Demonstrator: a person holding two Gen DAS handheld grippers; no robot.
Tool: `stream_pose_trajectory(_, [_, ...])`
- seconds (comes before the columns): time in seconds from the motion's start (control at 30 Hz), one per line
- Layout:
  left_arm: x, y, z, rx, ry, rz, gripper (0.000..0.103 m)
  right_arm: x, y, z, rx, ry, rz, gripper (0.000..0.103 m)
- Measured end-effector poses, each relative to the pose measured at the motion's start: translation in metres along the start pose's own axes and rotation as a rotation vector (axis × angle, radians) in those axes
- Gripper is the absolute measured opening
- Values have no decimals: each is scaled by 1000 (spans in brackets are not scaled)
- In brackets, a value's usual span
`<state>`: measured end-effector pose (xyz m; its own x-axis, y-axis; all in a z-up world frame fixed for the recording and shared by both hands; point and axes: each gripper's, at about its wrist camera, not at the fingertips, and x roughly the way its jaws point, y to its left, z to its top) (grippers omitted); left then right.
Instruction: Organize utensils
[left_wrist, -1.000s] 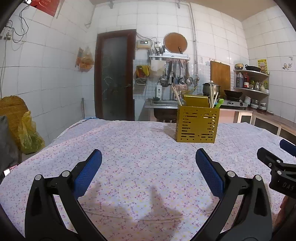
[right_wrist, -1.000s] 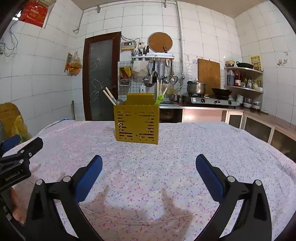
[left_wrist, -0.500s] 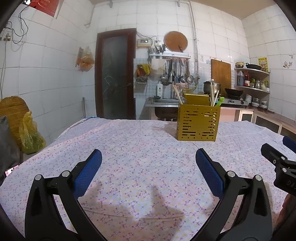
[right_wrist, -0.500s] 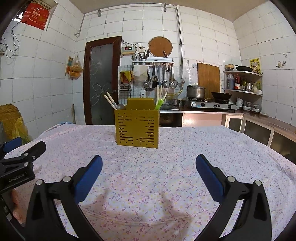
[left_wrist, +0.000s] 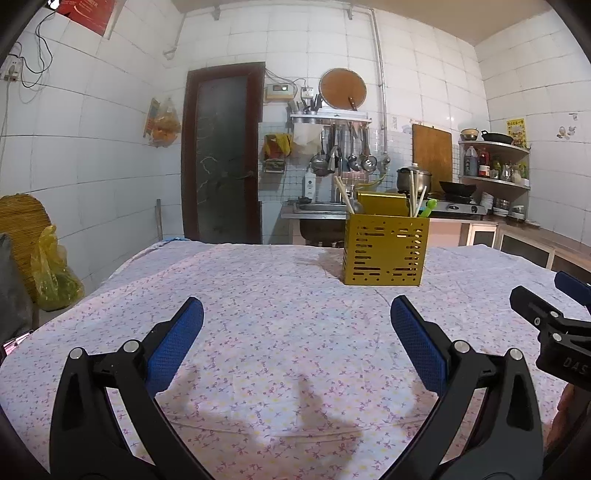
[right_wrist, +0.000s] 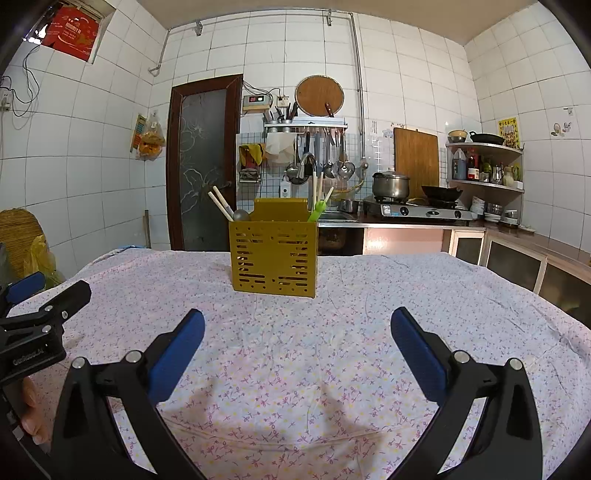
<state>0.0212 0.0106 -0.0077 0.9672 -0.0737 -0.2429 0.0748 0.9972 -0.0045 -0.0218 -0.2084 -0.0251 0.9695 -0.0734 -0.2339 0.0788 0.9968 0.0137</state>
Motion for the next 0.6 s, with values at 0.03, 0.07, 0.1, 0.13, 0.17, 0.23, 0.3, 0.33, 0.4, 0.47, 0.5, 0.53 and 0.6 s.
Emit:
stream_pose_trajectory(0.03, [-1,0,0,0,-3,-4,98,0,0,0,0,-1,0,99])
stream_pose_trajectory(0.07, [-1,-1,0,1,-5,-7,98,0,0,0,0,-1,0,99])
stream_pose_trajectory(0.1, [-2,-1,-1,1,-7,-11,98,0,0,0,1,-1,0,99])
stream_pose_trajectory(0.13, [-2,-1,-1,1,-9,-12,98,0,0,0,1,-1,0,99])
stream_pose_trajectory(0.17, [-2,-1,-1,2,-9,-12,98,0,0,0,1,-1,0,99])
stream_pose_trajectory(0.23, [-2,-1,-1,0,-7,-13,98,0,0,0,1,-2,1,99])
stream_pose_trajectory(0.3, [-2,-1,-1,1,-8,-13,98,0,0,0,0,-2,0,99])
stream_pose_trajectory(0.33, [-2,-1,-1,1,-8,-12,98,0,0,0,0,-3,0,99])
stream_pose_trajectory(0.4, [-2,-1,-1,2,-8,-11,98,0,1,0,0,-4,-1,99])
stream_pose_trajectory(0.47, [-2,-1,-1,1,-9,-12,98,0,1,1,-1,-3,-2,99])
stream_pose_trajectory(0.5, [-2,-1,-1,1,-11,-10,98,0,1,1,-1,-3,-1,99])
stream_pose_trajectory(0.53, [-2,-1,-1,2,-11,-10,98,0,1,1,-1,-3,-1,99])
stream_pose_trajectory(0.6, [-1,-1,-1,1,-9,-11,98,0,1,0,0,-5,-1,99])
